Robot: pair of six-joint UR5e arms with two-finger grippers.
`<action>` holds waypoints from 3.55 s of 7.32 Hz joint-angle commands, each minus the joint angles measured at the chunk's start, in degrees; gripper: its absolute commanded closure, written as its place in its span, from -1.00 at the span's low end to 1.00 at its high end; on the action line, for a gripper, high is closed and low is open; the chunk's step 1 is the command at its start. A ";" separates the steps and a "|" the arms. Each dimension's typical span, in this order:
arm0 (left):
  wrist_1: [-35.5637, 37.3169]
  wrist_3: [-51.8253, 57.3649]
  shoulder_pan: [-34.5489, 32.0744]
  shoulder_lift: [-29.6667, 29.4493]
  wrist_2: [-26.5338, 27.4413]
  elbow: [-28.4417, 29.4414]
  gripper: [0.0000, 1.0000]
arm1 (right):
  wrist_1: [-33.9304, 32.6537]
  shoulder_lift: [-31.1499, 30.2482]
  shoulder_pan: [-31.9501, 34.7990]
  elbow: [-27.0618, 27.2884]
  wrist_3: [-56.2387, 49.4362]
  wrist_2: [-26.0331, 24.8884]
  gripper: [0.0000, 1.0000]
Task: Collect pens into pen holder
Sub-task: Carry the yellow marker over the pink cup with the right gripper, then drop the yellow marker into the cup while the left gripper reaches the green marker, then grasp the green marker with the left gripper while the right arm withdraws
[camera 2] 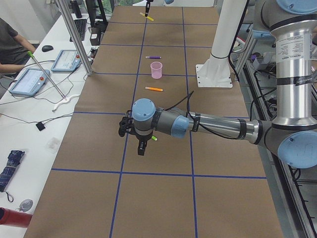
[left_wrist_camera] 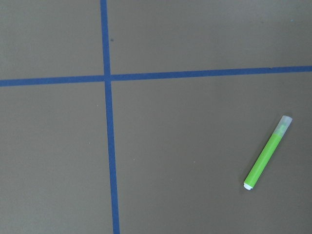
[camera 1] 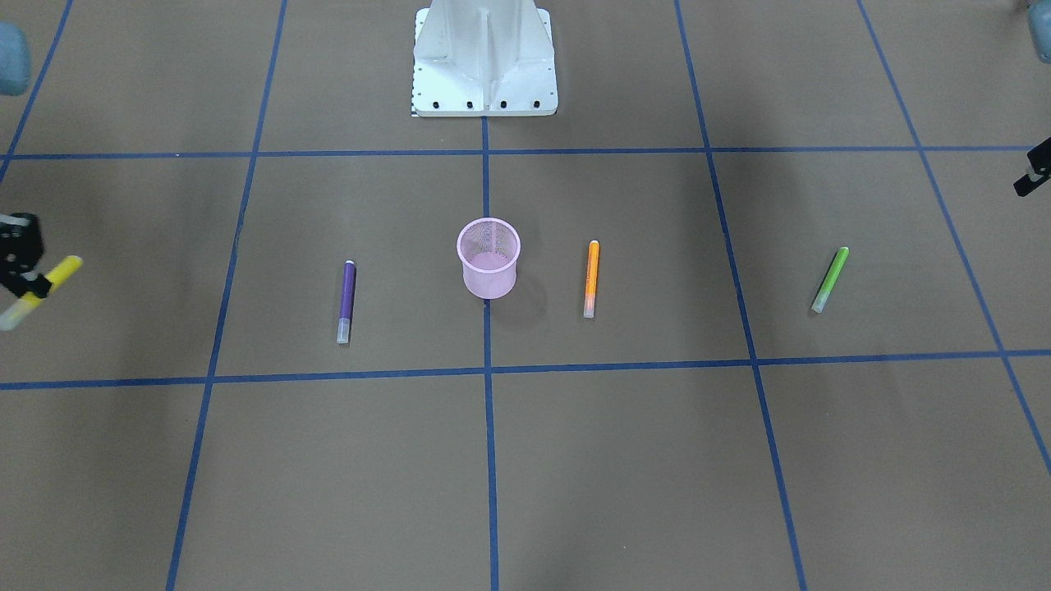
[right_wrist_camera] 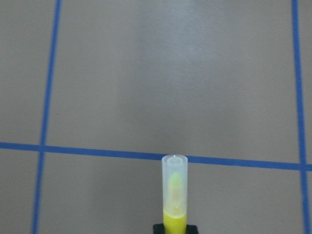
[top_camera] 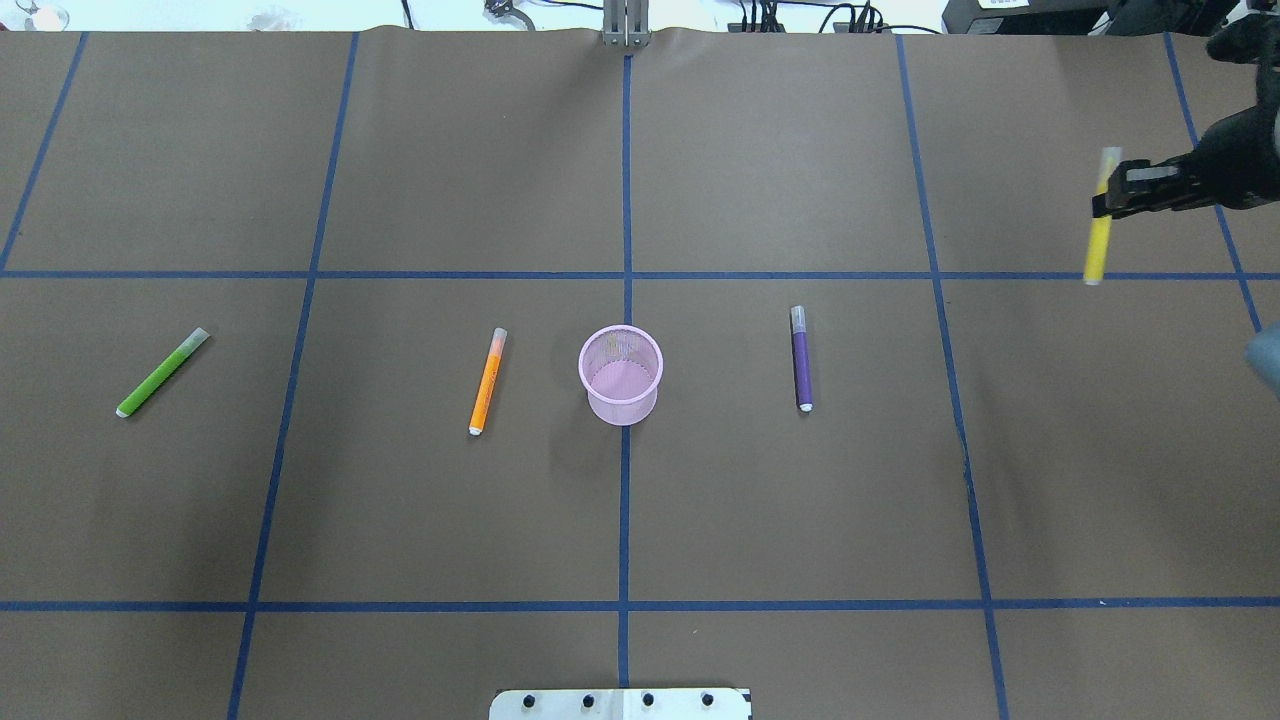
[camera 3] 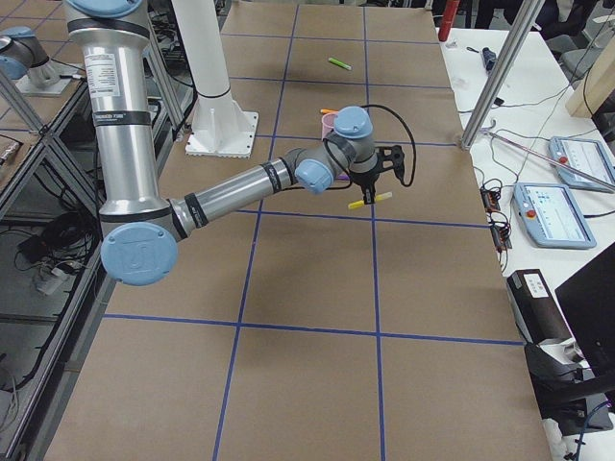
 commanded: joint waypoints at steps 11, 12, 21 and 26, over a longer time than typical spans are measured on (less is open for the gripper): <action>-5.02 -7.53 12.97 -5.23 4.92 0.03 -0.99 | -6.36 28.03 -44.37 -5.98 35.18 -61.34 1.00; -5.02 -8.24 14.28 -5.58 6.25 0.03 -0.99 | -6.36 28.11 -44.45 -7.03 35.18 -61.34 1.00; 14.72 5.02 31.69 -14.36 21.18 0.46 -0.74 | -6.54 10.31 -23.70 4.83 25.49 -21.13 -0.98; 16.07 12.14 31.70 -21.48 14.84 13.01 -0.66 | -6.27 -7.74 -1.06 0.80 -5.30 5.42 -0.98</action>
